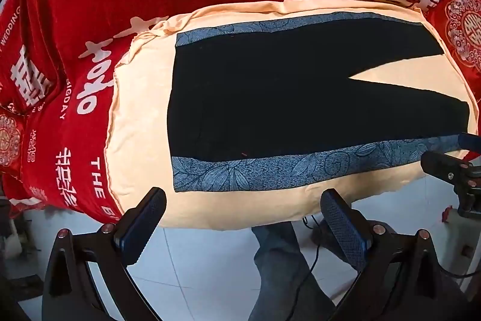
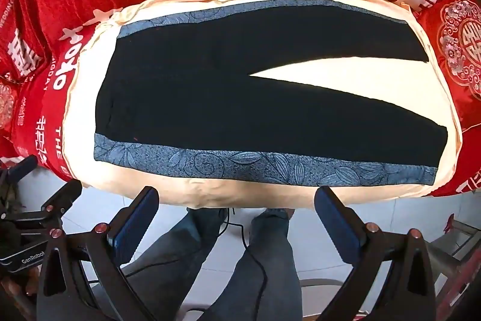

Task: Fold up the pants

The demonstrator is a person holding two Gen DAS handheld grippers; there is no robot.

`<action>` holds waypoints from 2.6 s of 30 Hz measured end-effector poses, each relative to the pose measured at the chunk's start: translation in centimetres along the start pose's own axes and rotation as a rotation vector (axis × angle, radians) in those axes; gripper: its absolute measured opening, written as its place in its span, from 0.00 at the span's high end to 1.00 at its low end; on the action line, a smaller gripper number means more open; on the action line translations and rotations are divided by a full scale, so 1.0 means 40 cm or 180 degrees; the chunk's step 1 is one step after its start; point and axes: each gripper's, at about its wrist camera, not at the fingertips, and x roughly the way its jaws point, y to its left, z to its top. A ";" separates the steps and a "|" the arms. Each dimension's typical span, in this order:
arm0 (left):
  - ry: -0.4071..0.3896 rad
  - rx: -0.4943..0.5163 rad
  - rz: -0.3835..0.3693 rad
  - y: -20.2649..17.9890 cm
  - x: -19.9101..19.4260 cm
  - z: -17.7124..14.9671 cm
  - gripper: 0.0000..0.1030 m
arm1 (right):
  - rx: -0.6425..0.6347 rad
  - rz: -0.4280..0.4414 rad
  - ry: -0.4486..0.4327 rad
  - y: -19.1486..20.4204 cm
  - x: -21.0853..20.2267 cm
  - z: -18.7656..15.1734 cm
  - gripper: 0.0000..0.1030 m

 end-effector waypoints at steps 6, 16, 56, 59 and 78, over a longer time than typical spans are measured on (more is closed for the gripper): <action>-0.0031 -0.0005 -0.0005 0.004 -0.011 0.008 0.00 | -0.0011 0.0010 0.0032 0.012 0.000 -0.005 0.00; -0.0073 -0.0037 0.0032 0.006 -0.022 0.007 0.00 | -0.0035 0.0006 0.0027 0.014 -0.010 -0.003 0.00; -0.0060 -0.0212 0.0155 -0.126 -0.079 -0.053 0.00 | -0.0188 0.0128 0.0006 -0.088 -0.039 -0.059 0.00; -0.0051 -0.0270 0.0160 -0.145 -0.085 -0.071 0.00 | -0.0246 0.0124 0.0010 -0.105 -0.044 -0.071 0.00; 0.0028 -0.0189 0.0169 -0.123 -0.073 -0.139 0.00 | -0.0212 0.0060 0.0027 -0.073 -0.031 -0.115 0.00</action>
